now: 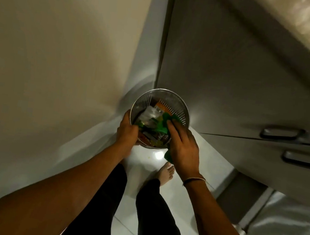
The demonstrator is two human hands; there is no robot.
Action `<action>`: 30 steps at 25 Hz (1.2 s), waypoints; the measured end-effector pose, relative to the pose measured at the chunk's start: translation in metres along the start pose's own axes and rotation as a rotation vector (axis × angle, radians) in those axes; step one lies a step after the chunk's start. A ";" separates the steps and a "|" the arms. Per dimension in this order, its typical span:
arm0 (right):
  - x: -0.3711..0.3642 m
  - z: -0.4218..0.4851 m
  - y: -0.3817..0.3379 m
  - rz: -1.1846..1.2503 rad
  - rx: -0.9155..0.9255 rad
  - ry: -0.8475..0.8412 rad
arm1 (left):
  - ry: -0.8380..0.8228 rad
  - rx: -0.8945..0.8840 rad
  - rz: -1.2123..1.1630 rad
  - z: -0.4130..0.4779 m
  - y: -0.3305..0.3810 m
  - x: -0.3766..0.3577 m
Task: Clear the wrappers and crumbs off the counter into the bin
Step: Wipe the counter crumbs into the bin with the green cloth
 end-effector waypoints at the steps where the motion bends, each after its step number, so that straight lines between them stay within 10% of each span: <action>1: 0.034 -0.007 -0.016 0.020 -0.016 0.018 | 0.011 0.021 0.001 -0.030 0.019 0.012; 19: 0.308 -0.007 -0.101 0.106 -0.010 0.394 | -0.059 -0.061 0.000 -0.236 0.220 0.063; 25: 0.379 -0.002 -0.021 0.249 -0.416 0.790 | -0.029 -0.001 0.019 -0.239 0.216 0.054; 30: 0.373 0.045 0.019 0.168 -0.671 0.591 | 0.038 -0.045 0.115 -0.237 0.213 0.047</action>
Point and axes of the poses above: each hand's wrist, its own z-axis towards the middle knuckle, its own x-axis out of the back of the hand, y = z × x, the point moved 2 cm from there along z, towards the middle knuckle
